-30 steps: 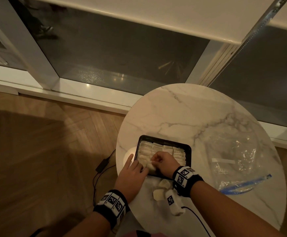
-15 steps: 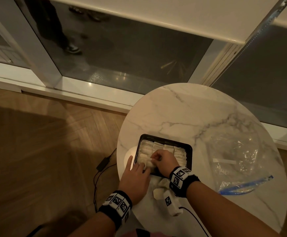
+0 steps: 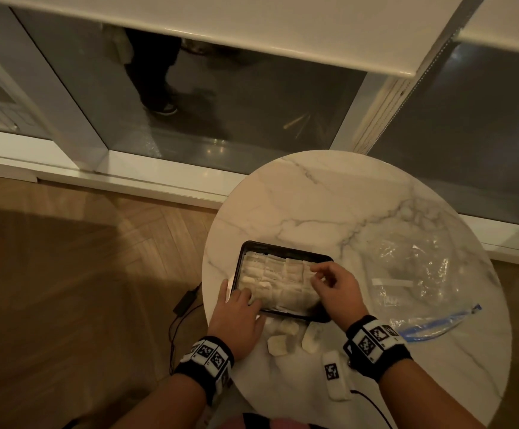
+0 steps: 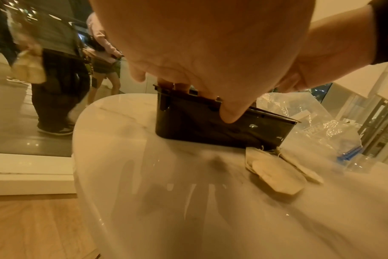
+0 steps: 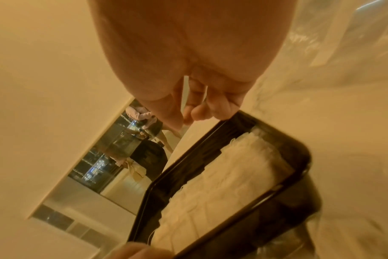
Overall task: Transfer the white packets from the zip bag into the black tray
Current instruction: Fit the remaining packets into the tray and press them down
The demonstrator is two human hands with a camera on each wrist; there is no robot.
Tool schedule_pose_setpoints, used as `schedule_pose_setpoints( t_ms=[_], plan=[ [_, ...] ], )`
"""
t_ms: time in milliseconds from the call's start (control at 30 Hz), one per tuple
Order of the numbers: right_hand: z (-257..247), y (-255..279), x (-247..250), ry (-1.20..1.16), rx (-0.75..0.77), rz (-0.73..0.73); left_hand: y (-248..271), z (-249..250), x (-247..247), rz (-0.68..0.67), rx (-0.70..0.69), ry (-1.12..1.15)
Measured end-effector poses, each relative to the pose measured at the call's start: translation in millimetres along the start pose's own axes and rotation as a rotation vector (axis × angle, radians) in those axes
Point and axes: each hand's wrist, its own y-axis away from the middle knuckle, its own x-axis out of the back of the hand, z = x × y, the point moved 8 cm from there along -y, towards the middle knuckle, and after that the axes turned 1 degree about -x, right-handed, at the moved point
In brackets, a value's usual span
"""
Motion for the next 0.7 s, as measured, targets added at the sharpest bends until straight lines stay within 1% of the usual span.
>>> schedule_pose_setpoints(
  t_ms=[100, 200, 267, 333, 400, 433, 500, 567, 700],
  plan=[
    [7, 13, 27, -0.058, 0.013, 0.055, 2, 7, 9, 0.057, -0.007, 0.023],
    [23, 24, 47, -0.07, 0.006, 0.102, 10, 21, 24, 0.162, -0.04, 0.082],
    [40, 31, 55, -0.055, -0.026, 0.101, 17, 32, 29, 0.173, -0.041, 0.132],
    [59, 36, 58, -0.031, -0.072, 0.075, 24, 42, 25, 0.131, -0.052, 0.19],
    [76, 44, 57, 0.008, -0.11, 0.0, 28, 53, 15, 0.062, -0.027, 0.238],
    [85, 48, 53, 0.031, -0.131, -0.063, 30, 55, 8, 0.002, 0.026, 0.252],
    [100, 56, 42, 0.091, -0.174, -0.207, 34, 52, -11, -0.113, 0.177, 0.27],
    [113, 67, 36, 0.148, -0.209, -0.32, 40, 50, -27, -0.186, 0.296, 0.309],
    [129, 82, 33, 0.178, -0.247, -0.414, 43, 53, -45, -0.218, 0.388, 0.354]
  ],
)
